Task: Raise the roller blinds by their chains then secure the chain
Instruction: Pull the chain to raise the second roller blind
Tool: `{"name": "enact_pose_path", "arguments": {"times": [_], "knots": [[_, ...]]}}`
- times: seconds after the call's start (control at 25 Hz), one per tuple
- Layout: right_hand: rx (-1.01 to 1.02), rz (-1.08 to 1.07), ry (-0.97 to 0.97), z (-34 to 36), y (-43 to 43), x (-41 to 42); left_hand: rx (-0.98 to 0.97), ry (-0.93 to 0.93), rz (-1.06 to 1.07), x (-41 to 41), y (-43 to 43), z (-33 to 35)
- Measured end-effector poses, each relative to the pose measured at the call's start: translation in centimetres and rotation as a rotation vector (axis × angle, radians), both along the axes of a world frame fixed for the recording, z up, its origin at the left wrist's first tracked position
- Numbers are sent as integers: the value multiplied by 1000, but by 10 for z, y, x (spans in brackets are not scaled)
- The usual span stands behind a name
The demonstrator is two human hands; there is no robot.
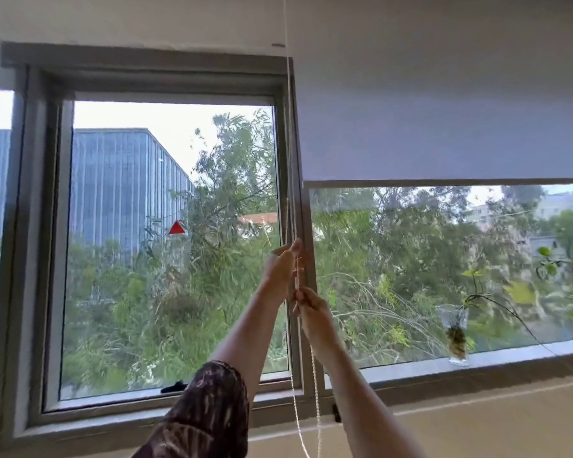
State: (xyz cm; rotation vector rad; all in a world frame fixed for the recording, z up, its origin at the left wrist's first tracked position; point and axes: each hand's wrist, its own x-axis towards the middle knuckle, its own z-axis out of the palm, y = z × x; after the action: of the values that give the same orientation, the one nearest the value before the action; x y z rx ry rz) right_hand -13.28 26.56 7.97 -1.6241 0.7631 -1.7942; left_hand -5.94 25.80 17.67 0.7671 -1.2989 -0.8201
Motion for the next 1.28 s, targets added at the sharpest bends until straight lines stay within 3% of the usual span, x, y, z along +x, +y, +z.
{"name": "enact_pose_path", "arguments": {"times": [0.44, 0.72, 1.04, 1.28], "knots": [[25, -117, 215, -28, 3, -30, -55, 55, 91, -24, 0, -36], [83, -56, 160, -52, -5, -43, 45, 15, 60, -32, -11, -92], [281, -125, 386, -152, -11, -60, 169, -7, 50, -39, -19, -198], [316, -254, 603, -202, -36, -58, 247, -54, 61, -36, -35, -272]]}}
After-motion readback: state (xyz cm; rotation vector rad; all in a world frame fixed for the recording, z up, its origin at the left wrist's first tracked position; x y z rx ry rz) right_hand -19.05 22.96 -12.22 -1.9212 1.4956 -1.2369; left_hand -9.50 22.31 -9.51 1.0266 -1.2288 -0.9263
